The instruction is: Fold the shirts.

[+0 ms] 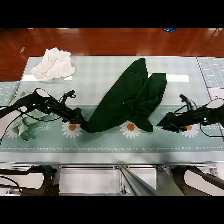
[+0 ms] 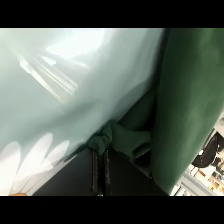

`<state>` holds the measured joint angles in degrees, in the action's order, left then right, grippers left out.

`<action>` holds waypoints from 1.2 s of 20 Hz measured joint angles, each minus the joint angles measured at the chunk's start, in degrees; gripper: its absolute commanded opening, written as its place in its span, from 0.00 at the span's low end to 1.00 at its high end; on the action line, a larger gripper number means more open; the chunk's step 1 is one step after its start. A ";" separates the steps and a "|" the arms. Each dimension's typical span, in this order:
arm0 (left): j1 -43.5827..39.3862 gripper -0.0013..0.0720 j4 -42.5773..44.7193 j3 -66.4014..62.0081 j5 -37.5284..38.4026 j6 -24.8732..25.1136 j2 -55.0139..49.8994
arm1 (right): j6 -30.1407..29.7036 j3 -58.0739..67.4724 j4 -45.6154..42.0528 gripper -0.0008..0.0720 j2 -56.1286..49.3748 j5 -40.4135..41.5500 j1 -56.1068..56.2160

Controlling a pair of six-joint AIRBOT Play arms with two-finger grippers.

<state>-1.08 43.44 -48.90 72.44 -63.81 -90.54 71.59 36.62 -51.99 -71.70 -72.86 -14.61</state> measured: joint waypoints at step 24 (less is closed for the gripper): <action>7.76 0.05 -38.07 -28.79 -3.02 4.09 19.17 | 8.48 64.37 -8.83 0.04 2.93 -6.05 11.28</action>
<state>6.68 5.37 -77.69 69.43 -59.72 -71.37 80.07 100.99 -60.82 -68.77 -78.91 -3.33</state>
